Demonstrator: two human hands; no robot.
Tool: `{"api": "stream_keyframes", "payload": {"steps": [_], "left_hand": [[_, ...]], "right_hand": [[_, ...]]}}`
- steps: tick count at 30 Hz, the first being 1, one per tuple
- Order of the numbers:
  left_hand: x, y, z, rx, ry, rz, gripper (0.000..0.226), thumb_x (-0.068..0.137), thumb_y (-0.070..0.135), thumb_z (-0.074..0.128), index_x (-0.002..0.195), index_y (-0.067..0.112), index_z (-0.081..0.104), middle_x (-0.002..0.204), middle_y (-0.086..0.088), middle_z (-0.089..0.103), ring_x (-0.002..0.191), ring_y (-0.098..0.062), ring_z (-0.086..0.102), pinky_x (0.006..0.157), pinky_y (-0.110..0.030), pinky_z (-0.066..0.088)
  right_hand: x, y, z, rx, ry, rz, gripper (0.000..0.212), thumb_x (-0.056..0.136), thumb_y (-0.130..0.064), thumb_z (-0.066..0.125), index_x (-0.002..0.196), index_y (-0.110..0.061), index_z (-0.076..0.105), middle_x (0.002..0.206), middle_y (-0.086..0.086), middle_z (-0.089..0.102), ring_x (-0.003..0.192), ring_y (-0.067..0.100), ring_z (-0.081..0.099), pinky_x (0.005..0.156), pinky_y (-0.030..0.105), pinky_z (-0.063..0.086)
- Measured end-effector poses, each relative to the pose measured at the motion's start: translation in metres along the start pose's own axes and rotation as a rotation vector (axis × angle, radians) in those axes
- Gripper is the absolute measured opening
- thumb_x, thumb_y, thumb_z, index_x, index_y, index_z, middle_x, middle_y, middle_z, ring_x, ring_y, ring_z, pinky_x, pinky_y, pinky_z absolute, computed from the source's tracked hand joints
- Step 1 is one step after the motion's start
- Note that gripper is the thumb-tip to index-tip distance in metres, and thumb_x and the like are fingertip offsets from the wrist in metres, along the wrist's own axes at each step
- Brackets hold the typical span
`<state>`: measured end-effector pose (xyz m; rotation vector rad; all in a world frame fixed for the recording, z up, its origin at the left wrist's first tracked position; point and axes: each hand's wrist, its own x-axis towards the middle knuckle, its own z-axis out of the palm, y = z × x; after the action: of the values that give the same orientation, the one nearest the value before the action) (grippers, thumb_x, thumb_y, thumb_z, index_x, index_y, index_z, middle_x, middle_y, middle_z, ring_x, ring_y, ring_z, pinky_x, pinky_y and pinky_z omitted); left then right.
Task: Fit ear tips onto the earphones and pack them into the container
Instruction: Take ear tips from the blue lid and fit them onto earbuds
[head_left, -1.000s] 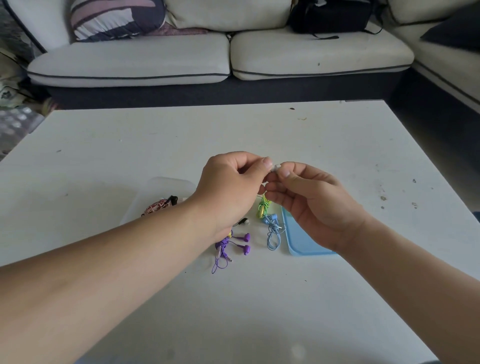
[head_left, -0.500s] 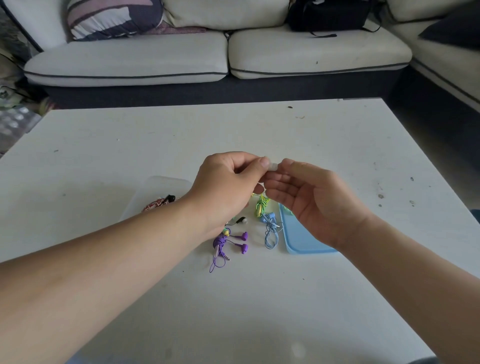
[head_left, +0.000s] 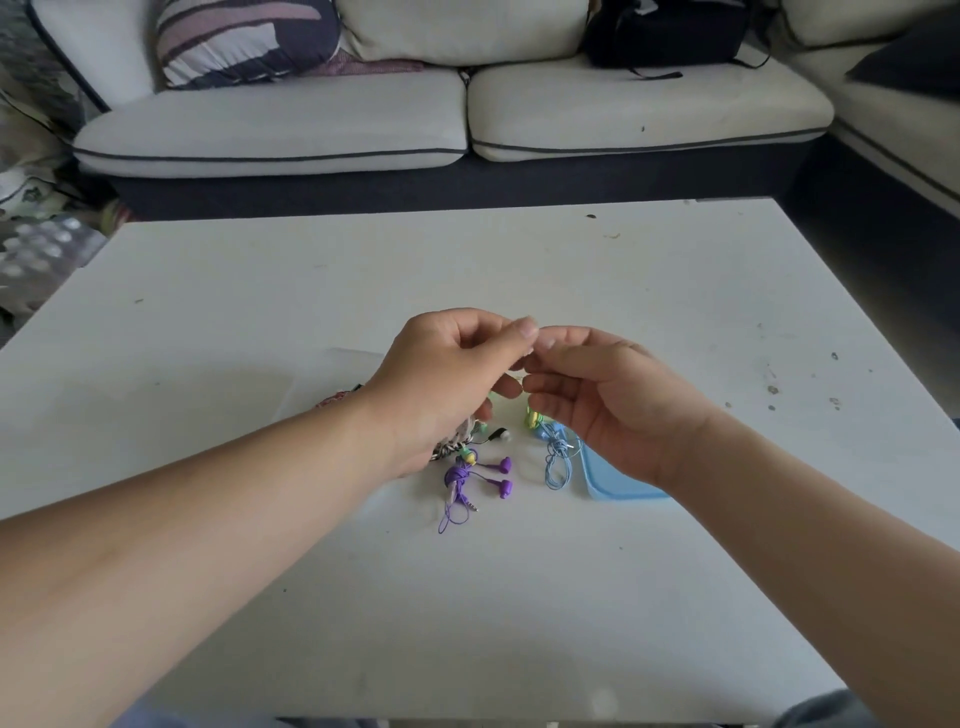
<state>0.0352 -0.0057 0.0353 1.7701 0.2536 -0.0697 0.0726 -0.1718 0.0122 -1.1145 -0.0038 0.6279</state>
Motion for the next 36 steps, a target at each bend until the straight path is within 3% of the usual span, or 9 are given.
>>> {"api": "stream_keyframes", "payload": {"steps": [4,8,14,15,17,19,23,26,36], "left_hand": [[-0.011,-0.004,-0.034,0.013,0.010,-0.017,0.014,0.090,0.031,0.079,0.090,0.016,0.079,0.085,-0.001,0.076,0.067,-0.010,0.069,0.056,-0.030,0.049],[-0.015,-0.012,-0.088,0.127,0.136,-0.066,0.016,0.091,0.029,0.078,0.092,0.013,0.075,0.082,-0.005,0.074,0.058,-0.007,0.066,0.047,-0.022,0.045],[-0.016,-0.046,-0.138,0.196,0.242,-0.170,0.014,0.090,0.022,0.079,0.091,0.009,0.075,0.082,-0.014,0.073,0.071,-0.024,0.066,0.068,-0.045,0.063],[-0.015,-0.051,-0.140,0.204,0.231,-0.182,0.014,0.091,0.021,0.079,0.092,0.007,0.075,0.081,-0.015,0.071,0.068,-0.023,0.065,0.068,-0.045,0.063],[-0.012,-0.057,-0.139,0.251,0.201,-0.183,0.015,0.092,0.021,0.078,0.094,0.007,0.074,0.079,-0.014,0.070,0.059,-0.021,0.060,0.051,-0.030,0.056],[-0.008,-0.062,-0.138,0.306,0.139,-0.130,0.014,0.091,0.023,0.079,0.094,0.010,0.075,0.079,-0.010,0.071,0.056,-0.016,0.059,0.045,-0.020,0.047],[-0.006,-0.063,-0.137,0.674,-0.177,-0.028,0.012,0.086,0.020,0.080,0.097,0.021,0.077,0.096,0.000,0.075,0.086,-0.017,0.070,0.076,-0.028,0.056],[-0.010,-0.063,-0.144,0.877,-0.313,-0.074,0.022,0.081,0.024,0.081,0.101,0.031,0.077,0.096,0.007,0.070,0.093,-0.019,0.069,0.082,-0.034,0.057],[-0.012,-0.062,-0.139,1.102,-0.249,0.003,0.024,0.087,0.013,0.069,0.109,0.020,0.071,0.099,0.004,0.071,0.095,-0.023,0.068,0.082,-0.036,0.058]], "right_hand": [[0.000,0.008,0.020,-0.129,0.040,0.037,0.006,0.089,-0.008,0.073,0.094,-0.006,0.070,0.082,0.009,0.068,0.068,0.018,0.066,0.061,0.027,0.057],[0.004,0.022,0.043,-0.294,0.102,0.074,0.012,0.086,-0.005,0.077,0.097,-0.004,0.072,0.083,0.011,0.071,0.071,0.021,0.064,0.061,0.030,0.057],[0.019,0.055,0.100,-0.315,0.077,0.086,0.007,0.090,-0.009,0.075,0.094,-0.005,0.074,0.082,0.012,0.073,0.070,0.024,0.067,0.062,0.034,0.055],[0.021,0.060,0.107,-0.313,0.069,0.087,0.008,0.091,-0.011,0.075,0.096,-0.005,0.074,0.083,0.012,0.073,0.071,0.024,0.067,0.063,0.035,0.055],[0.022,0.069,0.114,-0.312,0.067,0.095,0.014,0.092,-0.012,0.074,0.102,-0.003,0.073,0.082,0.011,0.073,0.070,0.023,0.067,0.065,0.036,0.055],[0.023,0.074,0.116,-0.325,0.080,0.098,0.018,0.092,-0.013,0.074,0.104,-0.001,0.072,0.082,0.012,0.073,0.069,0.023,0.067,0.064,0.036,0.055],[0.021,0.071,0.106,-0.352,0.106,0.083,0.016,0.093,-0.013,0.072,0.103,0.000,0.072,0.083,0.014,0.073,0.070,0.025,0.066,0.063,0.036,0.054],[0.021,0.067,0.100,-0.359,0.124,0.086,0.017,0.093,-0.013,0.073,0.104,0.000,0.072,0.084,0.014,0.073,0.069,0.025,0.066,0.063,0.036,0.054],[0.018,0.060,0.092,-0.464,0.168,0.076,0.007,0.094,-0.011,0.070,0.096,-0.005,0.073,0.078,0.010,0.073,0.066,0.024,0.065,0.067,0.037,0.058]]}}
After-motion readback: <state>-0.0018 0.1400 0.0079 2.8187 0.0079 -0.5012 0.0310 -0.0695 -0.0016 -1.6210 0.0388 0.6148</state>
